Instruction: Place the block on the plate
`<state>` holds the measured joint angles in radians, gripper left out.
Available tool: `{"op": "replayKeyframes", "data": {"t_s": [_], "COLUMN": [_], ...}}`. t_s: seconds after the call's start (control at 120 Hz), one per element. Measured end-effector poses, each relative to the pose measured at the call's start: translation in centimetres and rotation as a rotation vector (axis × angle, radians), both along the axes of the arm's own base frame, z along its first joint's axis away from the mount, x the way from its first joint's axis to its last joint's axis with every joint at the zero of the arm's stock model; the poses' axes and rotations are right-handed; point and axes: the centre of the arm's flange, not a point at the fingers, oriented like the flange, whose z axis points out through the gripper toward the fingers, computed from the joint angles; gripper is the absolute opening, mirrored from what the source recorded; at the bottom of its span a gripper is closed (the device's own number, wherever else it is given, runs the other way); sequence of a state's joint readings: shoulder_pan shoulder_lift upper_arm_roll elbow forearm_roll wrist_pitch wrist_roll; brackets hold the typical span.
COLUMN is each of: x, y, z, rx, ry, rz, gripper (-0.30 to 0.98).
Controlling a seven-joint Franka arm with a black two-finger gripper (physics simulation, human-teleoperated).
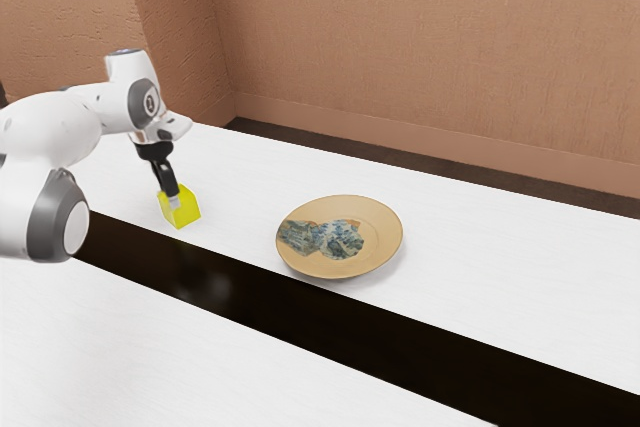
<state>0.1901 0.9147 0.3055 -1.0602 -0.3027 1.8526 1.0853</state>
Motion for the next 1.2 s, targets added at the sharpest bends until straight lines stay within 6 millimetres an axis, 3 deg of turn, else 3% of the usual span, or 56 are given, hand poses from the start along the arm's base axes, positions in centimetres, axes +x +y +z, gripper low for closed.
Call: {"op": "replayKeyframes", "data": {"t_s": [0.542, 0.925, 1.075, 1.2], "x": [-0.1, -0.1, 0.0, -0.1], "y": [0.0, 0.0, 0.2, 0.2], "z": [-1.8, -1.9, -0.4, 2.3], "rx": [-0.014, -0.012, -0.003, 0.003], "ry": [0.017, 0.015, -0.002, -0.033], "rz": [-0.015, -0.016, -0.015, -0.013], "gripper": [0.67, 0.39, 0.38, 0.35]}}
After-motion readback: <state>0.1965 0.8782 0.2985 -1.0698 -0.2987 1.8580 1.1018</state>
